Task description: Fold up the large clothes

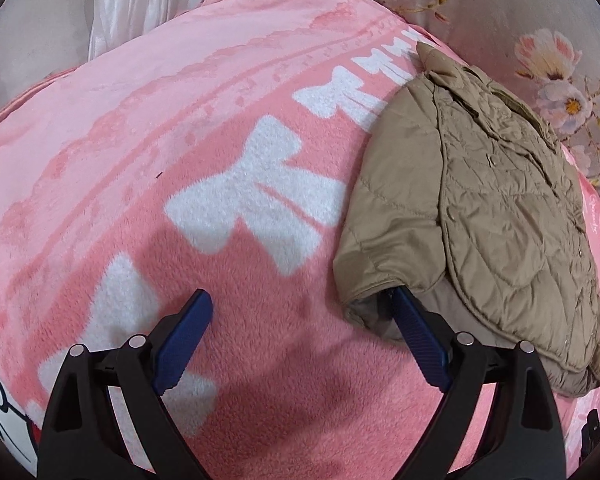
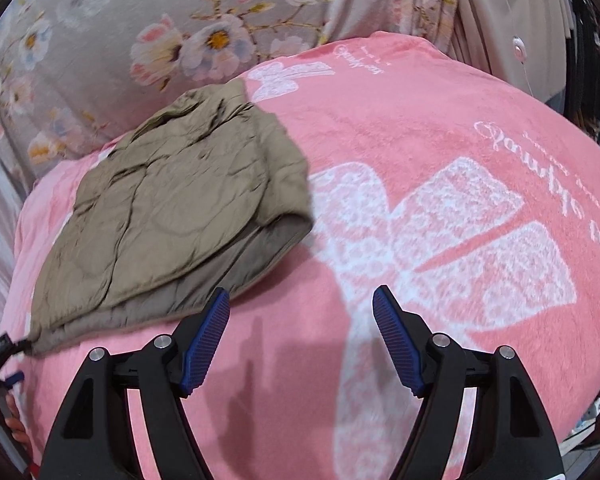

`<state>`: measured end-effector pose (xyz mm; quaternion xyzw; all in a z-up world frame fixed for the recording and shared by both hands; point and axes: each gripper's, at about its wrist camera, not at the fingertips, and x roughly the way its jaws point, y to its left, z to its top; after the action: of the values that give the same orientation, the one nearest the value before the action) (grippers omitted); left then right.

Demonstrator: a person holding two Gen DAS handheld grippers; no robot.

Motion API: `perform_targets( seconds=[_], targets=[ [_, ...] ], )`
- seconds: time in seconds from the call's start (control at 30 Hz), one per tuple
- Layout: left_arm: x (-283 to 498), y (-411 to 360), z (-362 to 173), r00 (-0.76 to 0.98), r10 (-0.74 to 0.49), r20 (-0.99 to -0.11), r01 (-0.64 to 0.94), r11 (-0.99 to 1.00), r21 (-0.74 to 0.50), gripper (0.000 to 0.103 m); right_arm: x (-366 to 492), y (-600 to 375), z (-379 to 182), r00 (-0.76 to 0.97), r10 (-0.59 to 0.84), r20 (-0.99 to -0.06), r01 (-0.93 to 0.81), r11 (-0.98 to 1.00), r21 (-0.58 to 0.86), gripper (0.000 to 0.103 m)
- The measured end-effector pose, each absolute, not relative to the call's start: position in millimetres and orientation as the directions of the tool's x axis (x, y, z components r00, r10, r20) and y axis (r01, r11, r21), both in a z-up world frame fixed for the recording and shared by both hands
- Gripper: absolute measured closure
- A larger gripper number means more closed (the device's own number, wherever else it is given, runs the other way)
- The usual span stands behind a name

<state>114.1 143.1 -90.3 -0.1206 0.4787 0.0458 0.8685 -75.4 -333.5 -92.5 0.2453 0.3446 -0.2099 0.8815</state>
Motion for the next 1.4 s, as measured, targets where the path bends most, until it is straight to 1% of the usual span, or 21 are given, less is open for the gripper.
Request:
perform_targets(
  seconds=[0.1, 0.23, 0.33, 0.4, 0.43, 0.47, 0.5, 0.53, 0.57, 0.67, 0.77, 0.87, 1.07, 1.2, 1.3, 1.4],
  targets=[
    [122.1, 147.5, -88.7, 0.548, -0.047, -0.835, -0.213, 0.958, -0.193, 0.014, -64.6, -359.6, -98.3, 0.676, -0.174, -0.717, 0.56, 0.753, 0.345, 0.031],
    [136.6, 146.4, -85.4, 0.557, -0.119, -0.822, -0.212, 0.937, -0.279, 0.014, -42.5, -390.3, -105.3, 0.673, -0.154, -0.723, 0.594, 0.695, 0.405, 0.03],
    [148.8, 133.8, -89.9, 0.538, -0.183, -0.823, -0.186, 0.926, -0.327, 0.014, -18.6, -403.1, -117.2, 0.68, -0.073, -0.729, 0.583, 0.657, 0.478, 0.03],
    [152.5, 125.8, -92.4, 0.539, -0.188, -0.821, -0.176, 0.928, -0.328, 0.015, -7.9, -401.8, -124.4, 0.683, -0.033, -0.729, 0.571, 0.647, 0.505, 0.031],
    [153.7, 122.0, -93.0, 0.541, -0.182, -0.821, -0.169, 0.933, -0.317, 0.019, -6.0, -398.4, -124.0, 0.682, -0.048, -0.729, 0.572, 0.655, 0.493, 0.037],
    [154.8, 118.6, -93.3, 0.542, -0.187, -0.819, -0.155, 0.936, -0.316, 0.035, -3.8, -394.4, -122.5, 0.689, -0.044, -0.724, 0.556, 0.672, 0.489, 0.071],
    [156.5, 114.1, -93.1, 0.537, -0.209, -0.817, -0.123, 0.939, -0.321, 0.047, 1.8, -389.0, -122.8, 0.699, 0.018, -0.715, 0.509, 0.689, 0.516, 0.091],
    [157.4, 111.8, -92.2, 0.531, -0.239, -0.813, -0.1, 0.935, -0.34, 0.075, 0.9, -385.6, -121.0, 0.701, 0.022, -0.713, 0.506, 0.69, 0.518, 0.096],
    [156.3, 109.5, -89.7, 0.524, -0.246, -0.816, -0.099, 0.933, -0.345, 0.085, -1.4, -382.0, -116.4, 0.703, -0.003, -0.712, 0.512, 0.697, 0.502, 0.099],
    [147.3, 111.7, -76.6, 0.545, -0.273, -0.793, -0.078, 0.925, -0.372, 0.096, -15.1, -373.0, -94.7, 0.733, -0.038, -0.679, 0.487, 0.726, 0.486, 0.101],
    [126.1, 120.5, -50.6, 0.587, -0.316, -0.745, -0.014, 0.916, -0.4, 0.1, -44.2, -364.4, -68.4, 0.776, -0.053, -0.628, 0.448, 0.748, 0.49, 0.102],
    [105.1, 131.0, -29.4, 0.608, -0.353, -0.711, 0.028, 0.905, -0.425, 0.101, -86.0, -349.5, -39.8, 0.818, -0.064, -0.572, 0.392, 0.79, 0.472, 0.102],
    [15.2, 170.6, 39.4, 0.685, -0.431, -0.588, 0.16, 0.876, -0.456, 0.101, -176.5, -316.1, 19.6, 0.886, -0.083, -0.456, 0.296, 0.859, 0.418, 0.102],
    [-34.0, 189.3, 88.0, 0.729, -0.465, -0.502, 0.236, 0.859, -0.454, 0.101, -231.9, -299.1, 74.3, 0.939, -0.094, -0.33, 0.228, 0.888, 0.398, 0.102],
    [-49.6, 190.9, 122.9, 0.769, -0.467, -0.435, 0.275, 0.858, -0.434, 0.101, -242.0, -296.5, 107.4, 0.968, -0.101, -0.23, 0.192, 0.888, 0.417, 0.102],
    [-37.9, 185.1, 147.6, 0.797, -0.455, -0.398, 0.289, 0.865, -0.409, 0.101, -221.8, -303.3, 131.0, 0.977, -0.116, -0.181, 0.183, 0.89, 0.417, 0.102]
  ],
)
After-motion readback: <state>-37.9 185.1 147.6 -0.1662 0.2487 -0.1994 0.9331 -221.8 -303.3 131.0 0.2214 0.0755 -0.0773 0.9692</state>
